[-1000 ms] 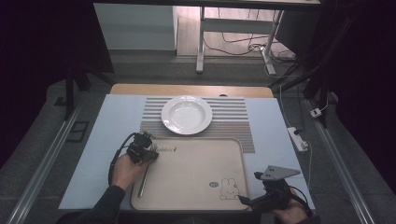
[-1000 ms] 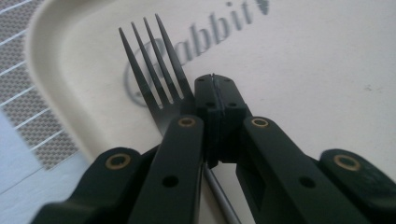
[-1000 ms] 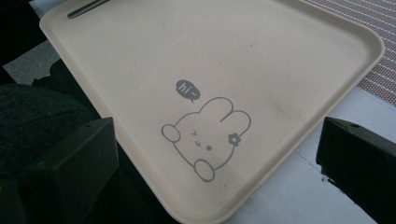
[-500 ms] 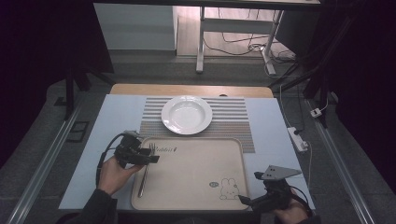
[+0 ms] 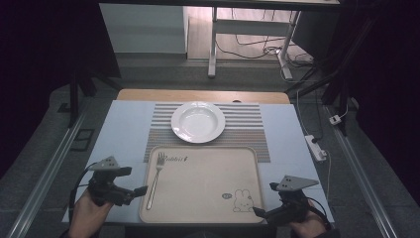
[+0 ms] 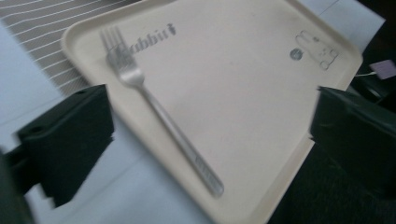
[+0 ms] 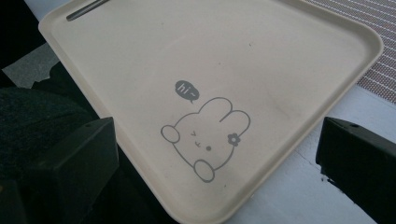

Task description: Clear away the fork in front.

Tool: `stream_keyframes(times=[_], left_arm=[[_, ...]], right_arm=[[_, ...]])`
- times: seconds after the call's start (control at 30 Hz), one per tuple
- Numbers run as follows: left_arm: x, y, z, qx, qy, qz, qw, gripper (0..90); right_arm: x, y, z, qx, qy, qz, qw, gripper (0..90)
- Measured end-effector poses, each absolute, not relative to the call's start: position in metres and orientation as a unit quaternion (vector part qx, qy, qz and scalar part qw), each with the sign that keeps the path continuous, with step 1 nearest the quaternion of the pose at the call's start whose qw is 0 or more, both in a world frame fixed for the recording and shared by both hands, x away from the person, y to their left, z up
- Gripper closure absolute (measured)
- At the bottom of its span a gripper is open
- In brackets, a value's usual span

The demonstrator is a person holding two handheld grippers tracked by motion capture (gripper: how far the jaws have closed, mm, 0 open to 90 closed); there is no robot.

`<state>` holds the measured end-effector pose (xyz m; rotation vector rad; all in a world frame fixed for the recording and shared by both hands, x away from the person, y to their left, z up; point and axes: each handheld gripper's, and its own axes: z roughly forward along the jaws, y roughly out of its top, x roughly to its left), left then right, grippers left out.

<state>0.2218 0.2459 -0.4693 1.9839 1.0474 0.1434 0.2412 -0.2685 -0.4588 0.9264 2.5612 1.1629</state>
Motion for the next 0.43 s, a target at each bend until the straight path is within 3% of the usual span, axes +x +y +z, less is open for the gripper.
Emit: stream_keyframes(times=[0.23, 0.43], left_arm=[[0.189, 0.265, -0.475, 0.779, 0.441, 0.085, 0.438, 0.0], [0.188, 0.266, -0.475, 0.783, 0.445, 0.082, 0.427, 0.0]], right_arm=[[0.241, -0.268, -0.459, 0.311, 0.862, 0.388, 0.094, 0.0], [0.241, -0.267, -0.459, 0.313, 0.864, 0.384, 0.093, 0.0]])
